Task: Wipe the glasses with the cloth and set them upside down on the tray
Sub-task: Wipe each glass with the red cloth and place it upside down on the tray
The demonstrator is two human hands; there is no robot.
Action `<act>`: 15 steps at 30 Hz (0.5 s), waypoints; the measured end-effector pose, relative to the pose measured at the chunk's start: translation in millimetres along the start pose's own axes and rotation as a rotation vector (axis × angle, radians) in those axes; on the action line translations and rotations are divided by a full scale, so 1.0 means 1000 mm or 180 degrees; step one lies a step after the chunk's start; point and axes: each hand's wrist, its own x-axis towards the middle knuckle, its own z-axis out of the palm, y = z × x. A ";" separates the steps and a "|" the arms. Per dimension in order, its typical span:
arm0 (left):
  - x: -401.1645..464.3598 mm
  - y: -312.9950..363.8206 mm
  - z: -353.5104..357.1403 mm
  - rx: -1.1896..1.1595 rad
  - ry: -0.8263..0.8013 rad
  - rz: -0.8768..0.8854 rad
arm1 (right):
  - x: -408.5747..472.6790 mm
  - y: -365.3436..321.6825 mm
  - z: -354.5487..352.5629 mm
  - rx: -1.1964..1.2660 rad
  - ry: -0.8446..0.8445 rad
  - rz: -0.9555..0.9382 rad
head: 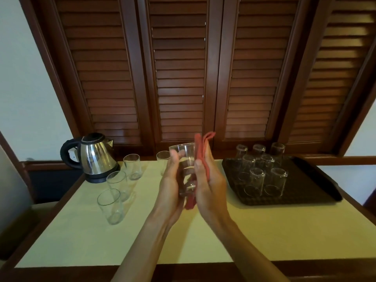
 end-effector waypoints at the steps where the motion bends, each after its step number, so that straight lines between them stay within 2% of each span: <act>1: 0.000 -0.002 0.001 -0.0064 0.0000 -0.0029 | 0.002 -0.006 -0.001 -0.0045 0.0052 -0.0028; 5: 0.009 0.006 -0.003 -0.0317 0.0249 0.0097 | -0.035 -0.007 0.016 -0.0675 -0.0247 -0.0656; 10: -0.001 -0.006 0.007 0.0263 0.0316 -0.0088 | 0.005 -0.009 0.003 -0.0123 0.0315 -0.0014; 13: 0.003 0.009 0.004 0.0022 0.0309 -0.0087 | -0.025 -0.001 0.013 -0.0786 -0.0041 -0.0626; 14: 0.004 0.015 0.003 0.0010 0.0330 -0.0059 | -0.033 0.005 0.014 -0.0824 -0.0109 -0.0737; 15: 0.004 0.015 0.003 0.0168 0.0272 -0.0012 | -0.032 0.009 0.011 -0.0663 -0.0079 -0.0579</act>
